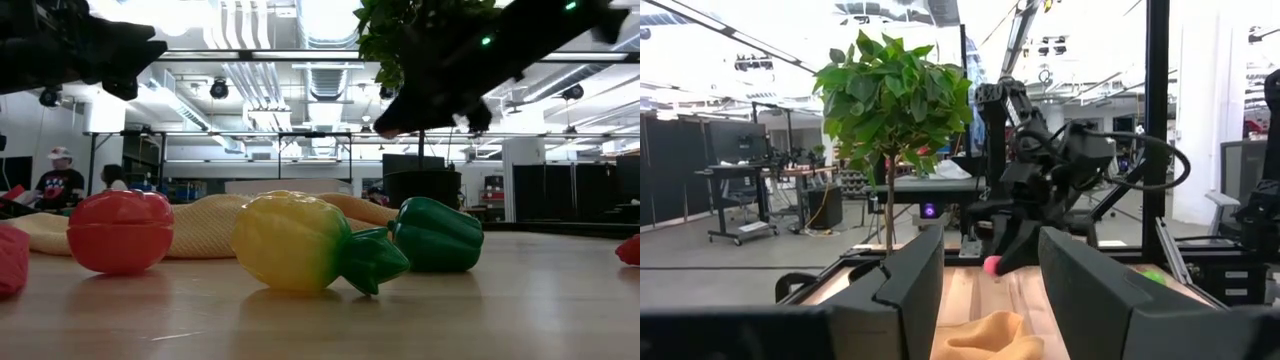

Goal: Pick and placing Produce into tupperware
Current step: Put the top pink peach into the white bin

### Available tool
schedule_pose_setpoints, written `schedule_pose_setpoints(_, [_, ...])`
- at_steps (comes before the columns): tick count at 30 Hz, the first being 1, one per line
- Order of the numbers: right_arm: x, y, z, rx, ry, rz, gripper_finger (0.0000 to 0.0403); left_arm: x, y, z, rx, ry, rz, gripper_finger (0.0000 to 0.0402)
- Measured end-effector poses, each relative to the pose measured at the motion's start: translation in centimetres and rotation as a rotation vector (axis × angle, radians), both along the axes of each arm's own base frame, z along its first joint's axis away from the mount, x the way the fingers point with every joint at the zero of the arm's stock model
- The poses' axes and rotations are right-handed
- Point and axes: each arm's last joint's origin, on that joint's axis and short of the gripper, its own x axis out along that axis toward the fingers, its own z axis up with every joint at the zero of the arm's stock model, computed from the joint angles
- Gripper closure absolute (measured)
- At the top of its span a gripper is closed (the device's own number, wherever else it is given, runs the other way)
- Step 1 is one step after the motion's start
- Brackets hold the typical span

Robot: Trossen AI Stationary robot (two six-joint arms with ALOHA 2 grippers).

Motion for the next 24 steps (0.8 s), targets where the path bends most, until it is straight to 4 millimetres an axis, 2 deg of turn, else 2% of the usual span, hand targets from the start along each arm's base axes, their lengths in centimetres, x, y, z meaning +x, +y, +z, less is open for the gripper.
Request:
schedule_pose_setpoints(9, [2.6,-2.6,-1.6,-0.073,-0.047,-0.064,0.0353,0.0,0.0,0.1,0.000,-0.006,-0.001,0.0249])
schedule_pose_setpoints(19, [4.1,-4.2,-1.8,-0.127,-0.130,-0.087,0.0353,0.0,0.0,0.1,-0.001,-0.006,-0.001,0.0249])
schedule_pose_setpoints(24, [5.3,-4.3,-1.8,-0.150,-0.127,-0.088,0.0353,0.0,0.0,0.1,-0.001,-0.006,-0.001,0.0249])
